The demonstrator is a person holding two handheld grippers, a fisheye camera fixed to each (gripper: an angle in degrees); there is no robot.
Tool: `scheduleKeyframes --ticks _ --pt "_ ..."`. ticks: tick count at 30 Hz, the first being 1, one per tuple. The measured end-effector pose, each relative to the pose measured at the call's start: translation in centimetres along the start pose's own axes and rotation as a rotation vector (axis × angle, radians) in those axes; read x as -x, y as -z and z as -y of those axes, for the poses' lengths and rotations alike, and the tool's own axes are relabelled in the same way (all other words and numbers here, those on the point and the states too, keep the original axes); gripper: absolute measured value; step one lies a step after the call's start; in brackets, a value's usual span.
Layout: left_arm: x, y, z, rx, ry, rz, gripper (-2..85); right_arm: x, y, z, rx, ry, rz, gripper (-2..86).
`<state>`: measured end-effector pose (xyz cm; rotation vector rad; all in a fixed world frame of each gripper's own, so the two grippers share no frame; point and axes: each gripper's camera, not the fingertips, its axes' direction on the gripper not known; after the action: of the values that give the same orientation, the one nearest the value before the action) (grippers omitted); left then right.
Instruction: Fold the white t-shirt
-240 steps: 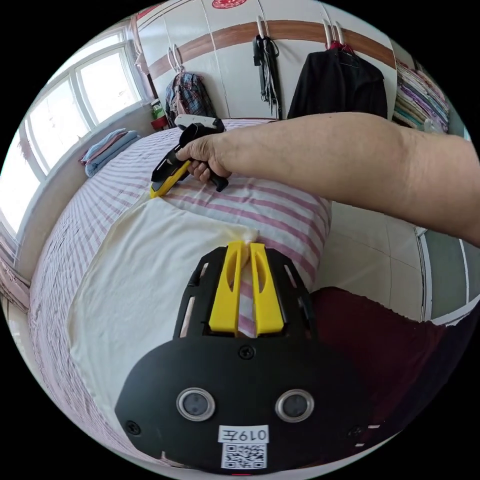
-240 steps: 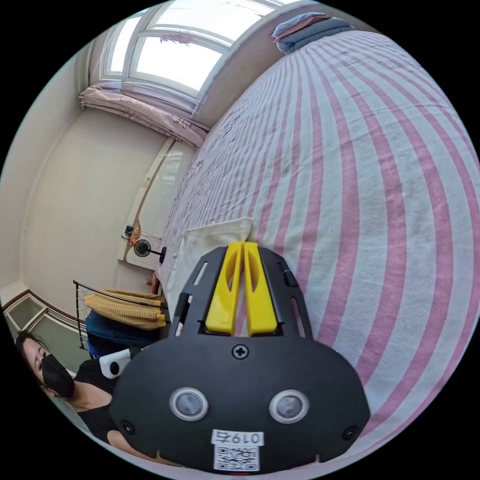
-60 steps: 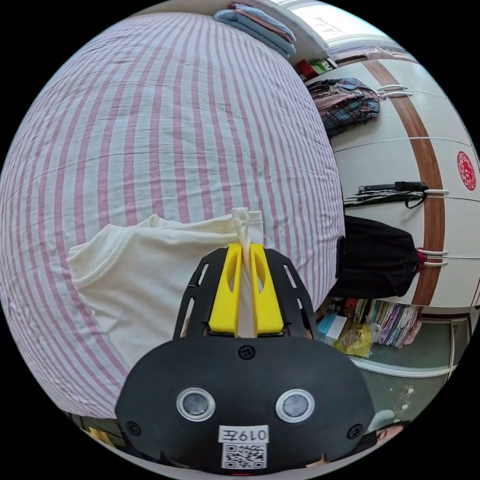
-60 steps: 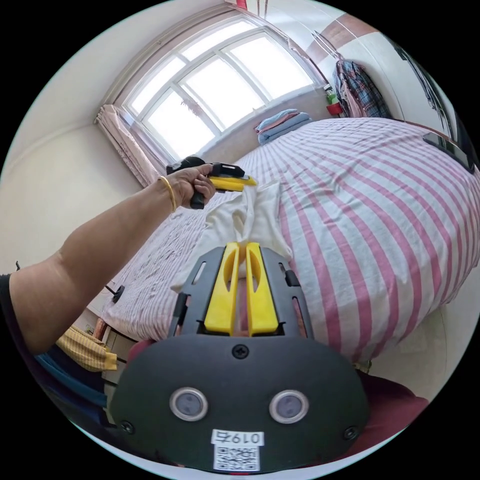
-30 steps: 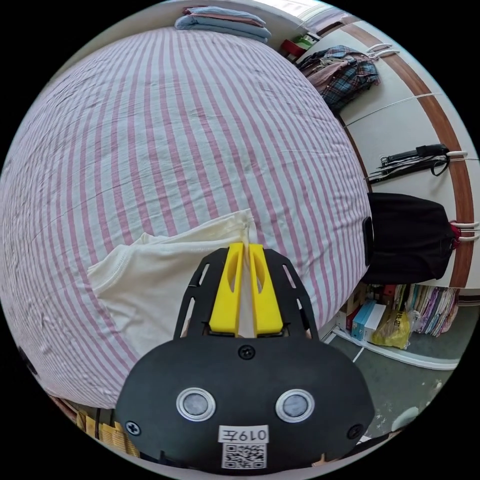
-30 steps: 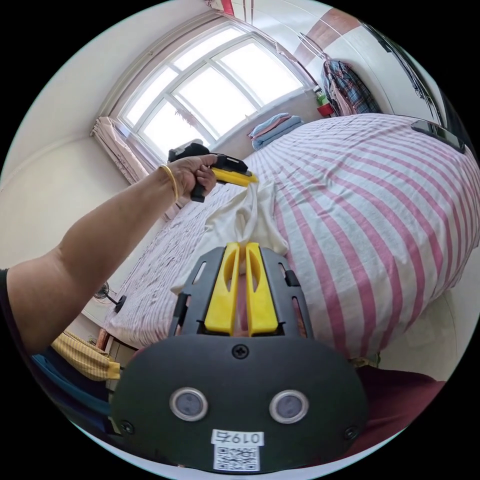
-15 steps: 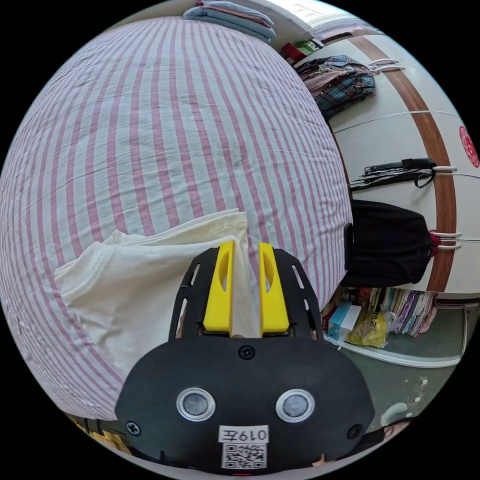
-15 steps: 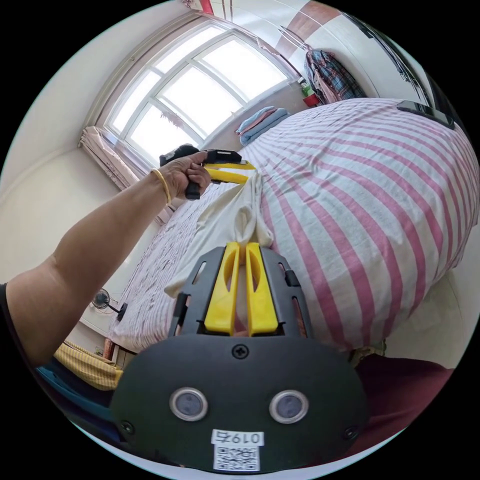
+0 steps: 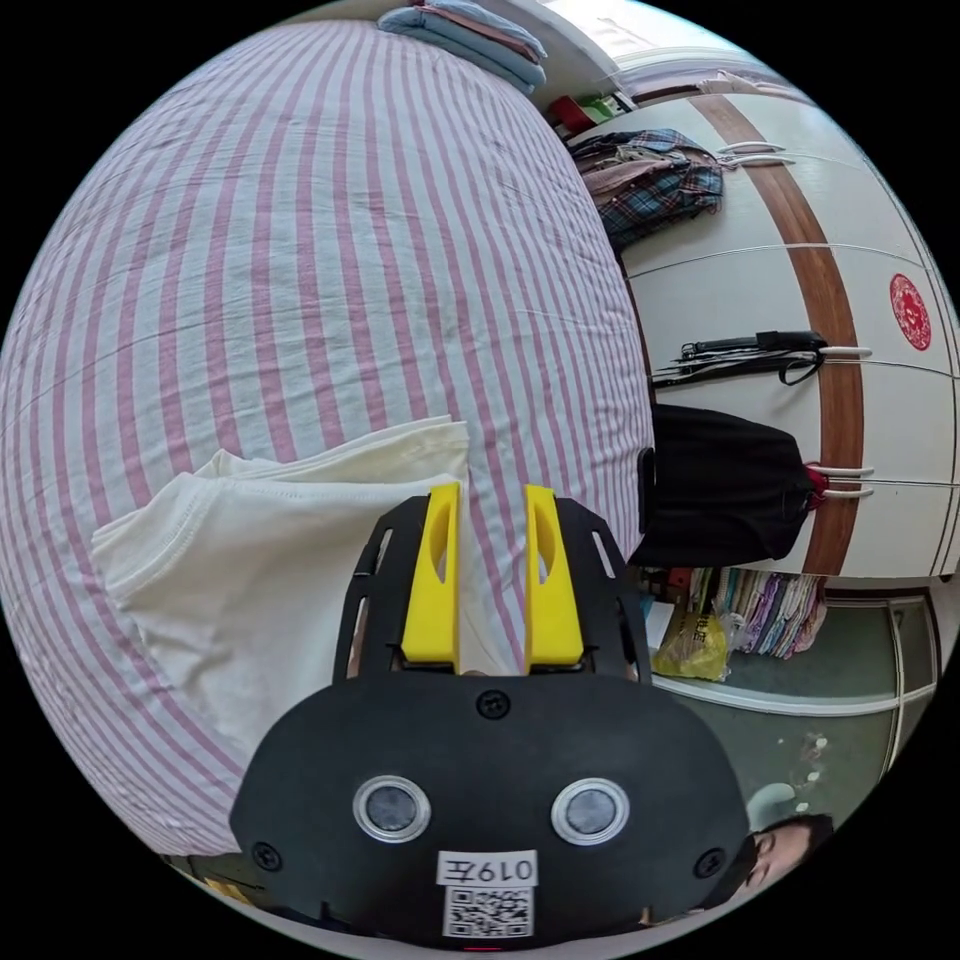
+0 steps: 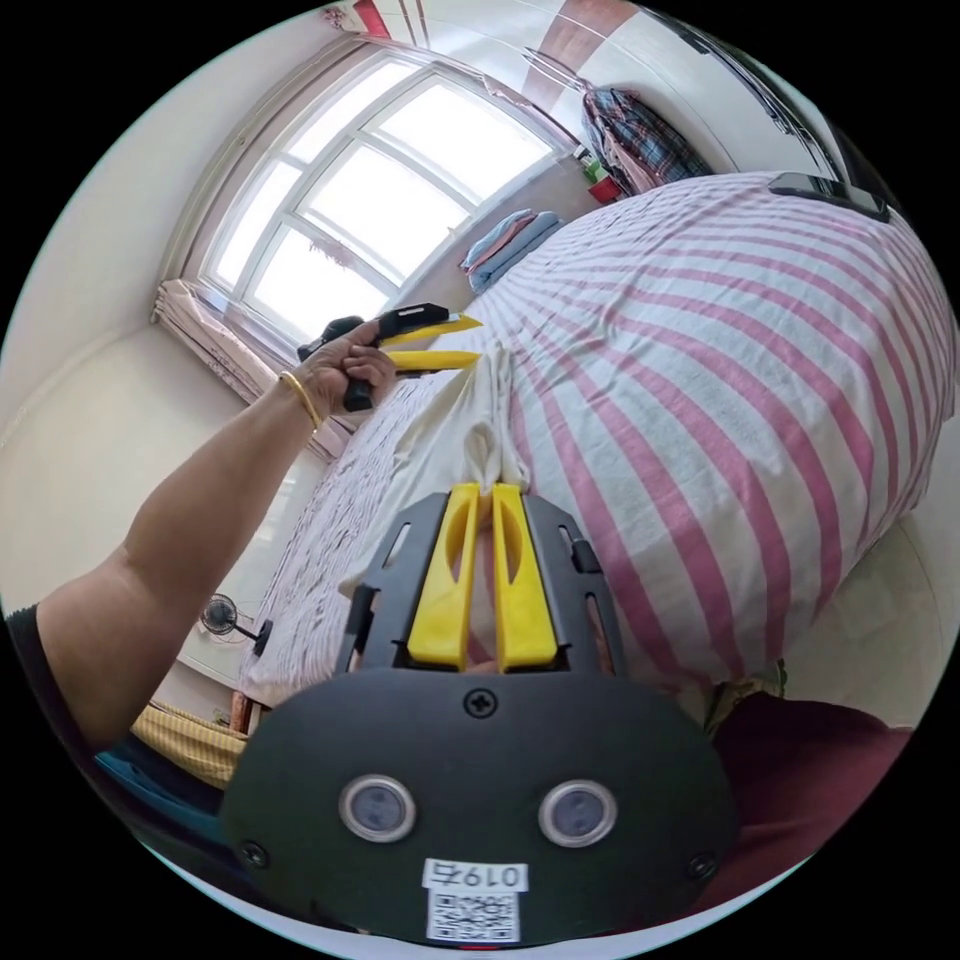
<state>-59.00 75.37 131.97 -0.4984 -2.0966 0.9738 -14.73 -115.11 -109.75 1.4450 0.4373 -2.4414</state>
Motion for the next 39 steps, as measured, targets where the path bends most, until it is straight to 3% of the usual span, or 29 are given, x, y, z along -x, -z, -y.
scheduleKeyframes --ticks 6,14,23,26,30,34,37,39 --pt "-0.3 6.3 -7.2 -0.047 -0.099 -0.110 6.9 1.6 -0.1 1.8 -0.011 0.011 0.038 0.4" --pt "3.6 15.0 -24.7 -0.136 -0.219 -0.199 4.3 3.9 -2.1 4.0 -0.004 -0.006 0.020 0.4" --pt "8.8 20.6 -44.9 -0.287 -0.271 0.040 1.7 7.6 -5.3 7.0 0.007 -0.037 0.029 0.4" --pt "8.7 19.4 -47.7 -0.199 -0.281 0.204 1.6 9.7 -6.6 8.5 0.029 -0.028 0.008 0.5" --pt "9.4 20.6 -50.8 -0.225 -0.286 0.214 1.7 13.0 -7.0 10.6 -0.005 -0.046 -0.076 0.6" --pt "10.6 24.3 -54.2 -0.295 -0.275 0.123 2.2 19.4 -7.9 13.1 -0.073 0.140 -0.179 1.0" --pt "11.9 27.0 -56.5 -0.347 -0.211 0.160 3.1 25.0 -10.7 16.1 -0.054 0.312 -0.234 1.2" --pt "12.9 28.6 -57.5 -0.357 -0.168 0.218 4.2 28.4 -12.3 18.1 -0.056 0.430 -0.144 0.9"
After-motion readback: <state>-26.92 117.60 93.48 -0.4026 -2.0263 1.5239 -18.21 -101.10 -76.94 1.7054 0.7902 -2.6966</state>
